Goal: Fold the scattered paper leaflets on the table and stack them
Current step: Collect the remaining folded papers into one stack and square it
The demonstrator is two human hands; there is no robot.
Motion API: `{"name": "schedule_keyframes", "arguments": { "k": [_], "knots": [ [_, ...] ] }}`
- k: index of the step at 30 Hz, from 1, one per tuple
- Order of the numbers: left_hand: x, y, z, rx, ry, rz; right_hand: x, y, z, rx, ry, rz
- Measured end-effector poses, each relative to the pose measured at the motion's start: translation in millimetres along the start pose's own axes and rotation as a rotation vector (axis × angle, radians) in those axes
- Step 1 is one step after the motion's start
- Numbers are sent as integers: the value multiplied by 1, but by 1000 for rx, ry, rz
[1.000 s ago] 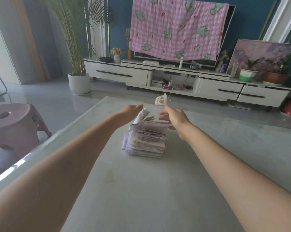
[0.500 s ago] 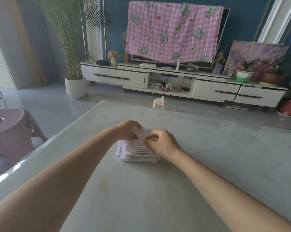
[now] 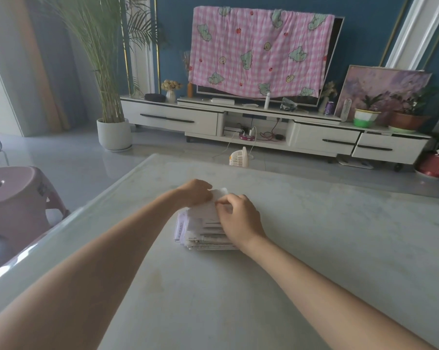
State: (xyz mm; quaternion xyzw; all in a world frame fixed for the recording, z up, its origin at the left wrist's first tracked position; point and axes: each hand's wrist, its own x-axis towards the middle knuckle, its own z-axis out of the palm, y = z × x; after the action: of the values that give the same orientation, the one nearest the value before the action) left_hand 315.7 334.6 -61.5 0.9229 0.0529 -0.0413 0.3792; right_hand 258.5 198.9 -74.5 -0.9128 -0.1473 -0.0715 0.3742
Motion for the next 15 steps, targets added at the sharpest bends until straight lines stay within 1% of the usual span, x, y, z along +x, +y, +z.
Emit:
{"name": "schedule_keyframes", "arguments": {
  "k": [2, 3, 5, 8, 12, 15],
  "knots": [
    [0, -2, -1, -165, 20, -16, 2, -4, -2, 82, 39, 12],
    [0, -3, -1, -195, 31, -3, 2, -7, -3, 132, 60, 18],
    [2, -2, -4, -207, 58, 28, 2, -12, -7, 230, 83, 31],
    [2, 3, -12, -235, 85, 56, 1, -18, -13, 328, 67, 84],
    [2, 8, -15, -243, 67, 71, 4, -20, -19, 390, 93, 118],
    [-3, 8, -13, -261, 115, 87, 4, -19, -22, 410, 124, 137]
  ]
}}
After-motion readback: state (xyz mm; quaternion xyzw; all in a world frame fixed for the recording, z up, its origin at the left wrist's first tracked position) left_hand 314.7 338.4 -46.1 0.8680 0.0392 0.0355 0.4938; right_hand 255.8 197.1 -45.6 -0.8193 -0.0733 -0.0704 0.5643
